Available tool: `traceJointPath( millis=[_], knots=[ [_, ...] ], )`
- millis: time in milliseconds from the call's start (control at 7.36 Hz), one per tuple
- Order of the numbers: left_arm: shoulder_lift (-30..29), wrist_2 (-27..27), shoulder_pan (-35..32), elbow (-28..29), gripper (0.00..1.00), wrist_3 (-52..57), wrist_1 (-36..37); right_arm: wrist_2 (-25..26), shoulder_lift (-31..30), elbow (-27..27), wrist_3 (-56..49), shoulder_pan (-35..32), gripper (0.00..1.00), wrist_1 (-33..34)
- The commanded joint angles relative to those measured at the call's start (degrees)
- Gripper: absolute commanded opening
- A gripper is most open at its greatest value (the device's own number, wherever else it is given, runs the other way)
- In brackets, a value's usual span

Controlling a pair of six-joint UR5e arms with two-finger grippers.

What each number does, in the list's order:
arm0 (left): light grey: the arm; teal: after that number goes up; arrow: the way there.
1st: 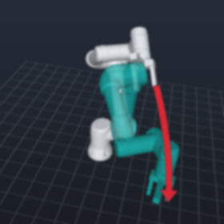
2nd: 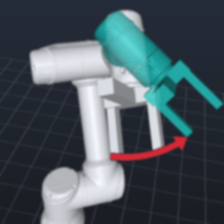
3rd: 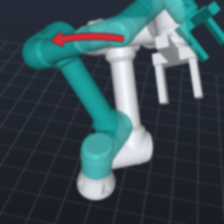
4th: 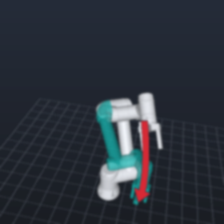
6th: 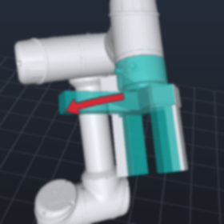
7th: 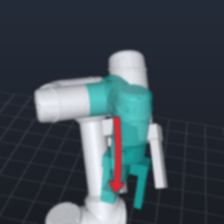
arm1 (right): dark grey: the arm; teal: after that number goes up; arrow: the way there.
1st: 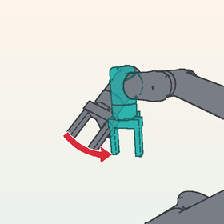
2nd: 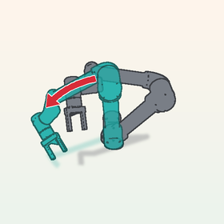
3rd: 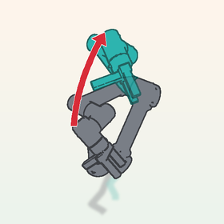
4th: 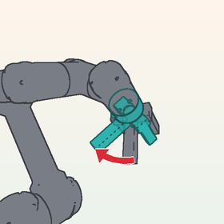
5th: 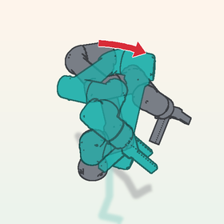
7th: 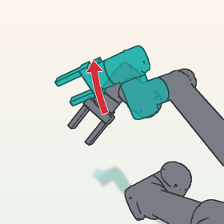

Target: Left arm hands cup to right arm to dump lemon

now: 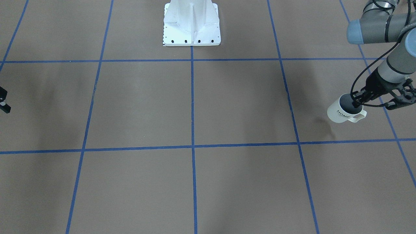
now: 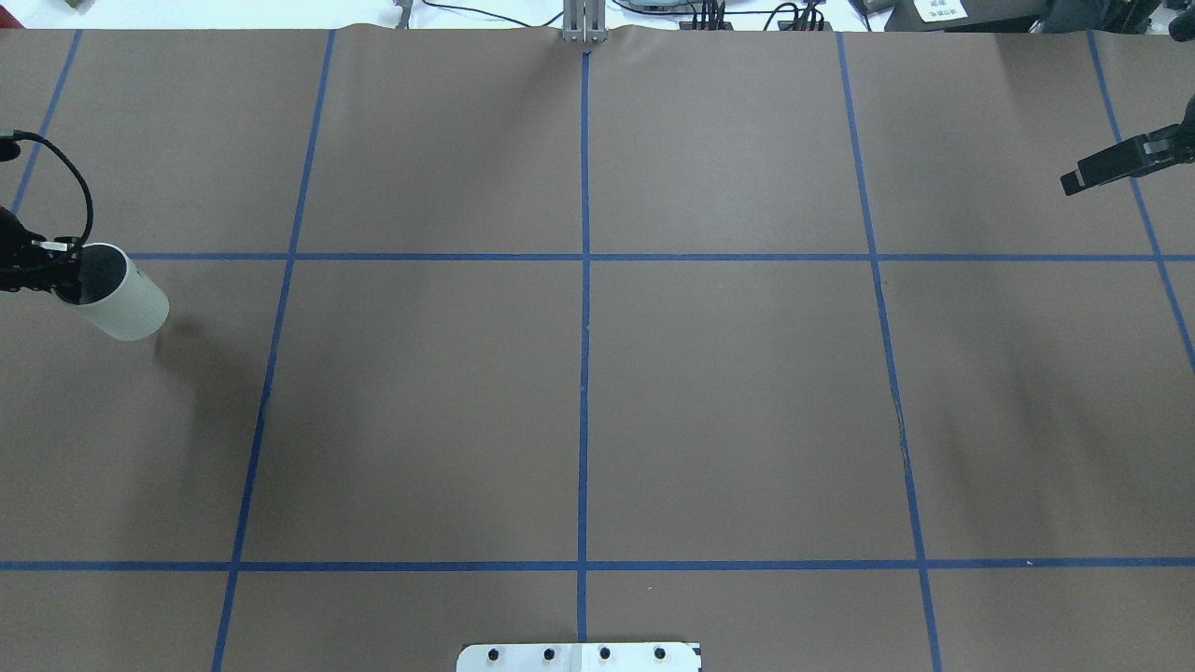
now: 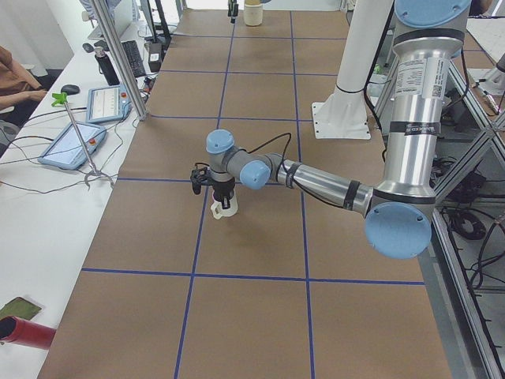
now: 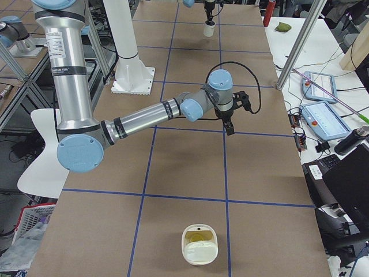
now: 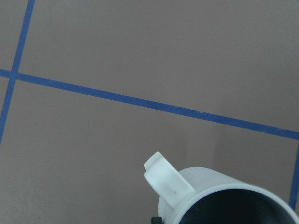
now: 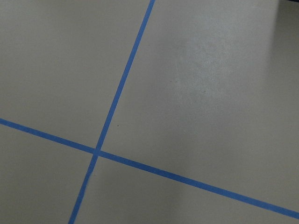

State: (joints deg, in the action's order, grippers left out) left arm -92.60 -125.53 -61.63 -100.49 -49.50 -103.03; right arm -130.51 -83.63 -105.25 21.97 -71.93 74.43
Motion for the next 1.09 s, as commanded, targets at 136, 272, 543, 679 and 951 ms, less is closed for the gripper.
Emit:
traceJointPath(
  millis=[136, 272, 543, 679, 951],
  knots=[
    [1.55, -1.39, 0.11, 0.12, 0.00, 0.11, 0.01, 0.00, 0.22, 0.22, 0.00, 0.39, 1.00, 0.02],
    [1.64, -1.39, 0.28, 0.21, 0.00, 0.11, 0.19, 0.00, 0.22, 0.23, 0.00, 0.48, 1.00, 0.02],
    [2.78, -1.39, 1.51, 0.30, 0.00, 0.11, 0.02, 0.00, 0.05, 0.14, 0.00, 0.48, 1.00, 0.02],
    [2.78, -1.39, 2.12, 0.30, 0.17, 0.02, 0.10, 0.00, 0.05, 0.22, 0.00, 0.48, 1.00, 0.02],
    [2.78, -1.39, 3.44, 0.30, 0.62, 0.02, -0.07, 0.00, 0.05, 0.23, -0.09, 0.39, 1.00, 0.02]
  ],
)
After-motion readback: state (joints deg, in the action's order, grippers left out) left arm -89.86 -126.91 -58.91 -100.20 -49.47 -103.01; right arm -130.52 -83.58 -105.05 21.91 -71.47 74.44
